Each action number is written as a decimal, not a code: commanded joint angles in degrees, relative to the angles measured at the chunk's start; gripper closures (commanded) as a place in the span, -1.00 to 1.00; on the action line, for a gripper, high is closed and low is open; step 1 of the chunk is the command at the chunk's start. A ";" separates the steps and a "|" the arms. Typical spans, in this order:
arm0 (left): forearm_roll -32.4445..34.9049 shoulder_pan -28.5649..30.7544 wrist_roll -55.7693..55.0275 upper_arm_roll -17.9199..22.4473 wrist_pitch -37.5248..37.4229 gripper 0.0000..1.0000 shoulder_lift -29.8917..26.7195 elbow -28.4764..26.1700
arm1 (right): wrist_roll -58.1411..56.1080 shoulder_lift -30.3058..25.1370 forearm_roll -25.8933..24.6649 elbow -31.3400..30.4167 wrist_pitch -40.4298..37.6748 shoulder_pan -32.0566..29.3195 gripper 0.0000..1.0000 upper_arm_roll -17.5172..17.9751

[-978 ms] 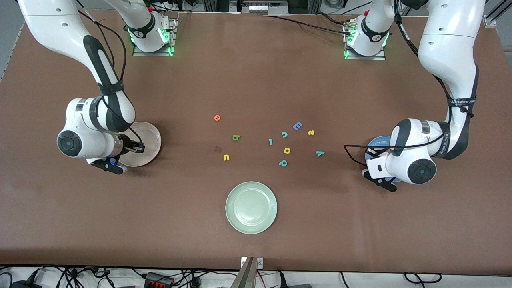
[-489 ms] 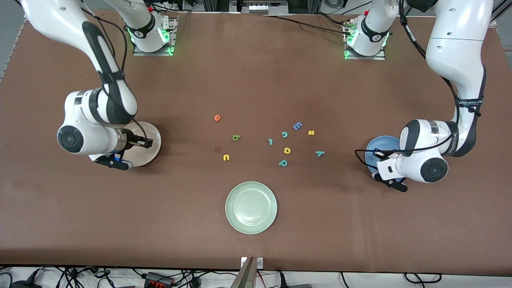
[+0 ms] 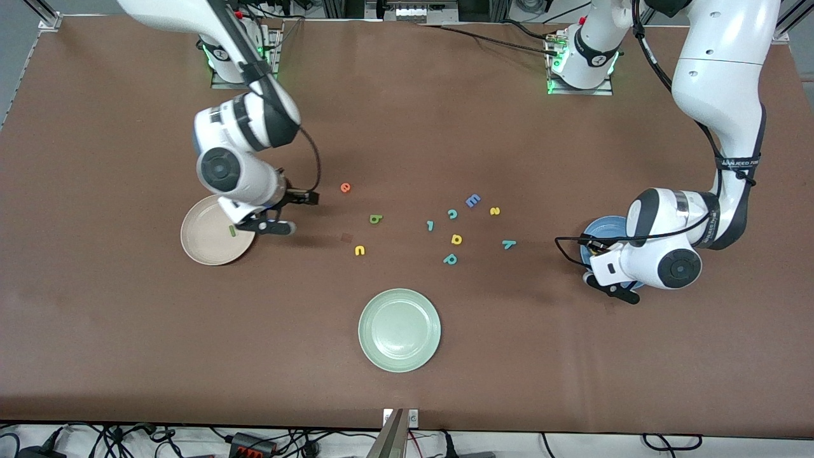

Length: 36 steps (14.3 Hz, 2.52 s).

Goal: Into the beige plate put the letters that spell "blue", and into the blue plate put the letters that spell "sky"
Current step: 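Grasp orange e with the right gripper while the left gripper grasps blue y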

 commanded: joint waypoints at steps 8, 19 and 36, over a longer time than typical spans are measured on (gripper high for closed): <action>1.26 -7.53 -38.22 -8.72 8.24 -1.00 -1.27 -1.81 | 2.76 5.06 0.94 -5.79 14.60 11.98 -1.00 -0.62; 2.84 -8.33 -39.29 -8.63 18.63 -0.14 -1.09 -9.20 | -1.12 7.88 0.41 -4.99 17.25 12.86 0.04 -0.62; 2.84 -8.94 -39.82 -8.81 20.48 0.05 0.84 -8.59 | -7.23 -1.43 0.23 -4.38 11.73 -1.90 0.64 -5.70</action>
